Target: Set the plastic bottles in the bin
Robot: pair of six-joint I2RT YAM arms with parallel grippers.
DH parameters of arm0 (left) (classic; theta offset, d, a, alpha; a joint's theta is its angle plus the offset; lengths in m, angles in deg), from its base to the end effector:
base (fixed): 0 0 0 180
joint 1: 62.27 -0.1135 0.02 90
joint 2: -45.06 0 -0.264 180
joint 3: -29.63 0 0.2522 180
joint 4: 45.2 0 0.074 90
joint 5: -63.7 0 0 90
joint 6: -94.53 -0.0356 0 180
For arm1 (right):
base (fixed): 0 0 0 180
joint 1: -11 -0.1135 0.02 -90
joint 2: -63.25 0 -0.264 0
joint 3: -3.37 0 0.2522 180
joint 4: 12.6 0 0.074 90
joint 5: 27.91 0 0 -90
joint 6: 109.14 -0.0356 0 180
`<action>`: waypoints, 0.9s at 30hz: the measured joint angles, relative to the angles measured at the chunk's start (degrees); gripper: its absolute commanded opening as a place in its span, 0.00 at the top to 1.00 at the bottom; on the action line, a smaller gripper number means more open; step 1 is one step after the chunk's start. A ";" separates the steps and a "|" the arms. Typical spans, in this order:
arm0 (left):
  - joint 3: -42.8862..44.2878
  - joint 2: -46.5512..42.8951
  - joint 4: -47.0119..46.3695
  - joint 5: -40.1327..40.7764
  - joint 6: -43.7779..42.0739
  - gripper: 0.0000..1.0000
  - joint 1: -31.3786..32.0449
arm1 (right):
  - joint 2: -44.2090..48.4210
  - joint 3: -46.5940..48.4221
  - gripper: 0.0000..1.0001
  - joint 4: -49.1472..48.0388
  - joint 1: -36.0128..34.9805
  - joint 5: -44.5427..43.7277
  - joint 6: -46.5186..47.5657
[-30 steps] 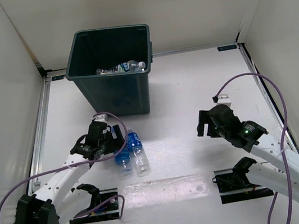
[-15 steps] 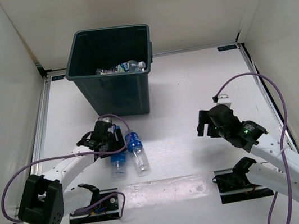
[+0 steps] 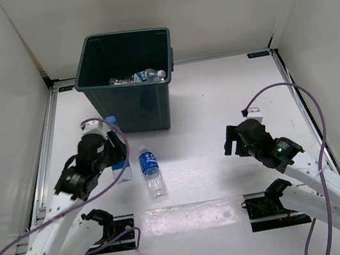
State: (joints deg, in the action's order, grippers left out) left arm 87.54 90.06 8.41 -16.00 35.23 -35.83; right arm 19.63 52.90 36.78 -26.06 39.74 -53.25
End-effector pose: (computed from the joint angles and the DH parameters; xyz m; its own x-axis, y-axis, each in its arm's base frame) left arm 0.1477 -0.0663 0.2854 -0.6638 -0.2309 -0.7114 -0.0258 0.9576 -0.2868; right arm 0.1337 0.0840 0.2480 -0.6436 0.1639 -0.7476 0.0287 0.9813 0.1904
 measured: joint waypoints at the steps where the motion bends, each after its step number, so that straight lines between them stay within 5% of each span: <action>1: 1.27 -2.19 0.70 0.74 0.15 0.45 0.04 | 0.00 0.00 0.10 0.00 -0.07 -0.02 -0.02; 6: 7.96 -8.52 6.03 4.39 0.39 0.45 0.07 | -0.04 0.00 0.10 0.00 -0.55 -0.22 -0.02; 14: 28.33 -3.61 7.50 9.05 -2.86 0.42 0.15 | -0.35 0.00 0.10 0.02 -0.96 -0.48 -0.02; 27: 81.15 39.21 0.66 9.27 -11.45 0.31 0.20 | -0.92 0.00 0.10 0.22 -0.94 -0.55 -0.24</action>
State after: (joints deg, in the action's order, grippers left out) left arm 168.69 129.27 9.07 -6.73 23.78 -35.63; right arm 18.71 52.90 37.00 -27.00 39.20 -53.49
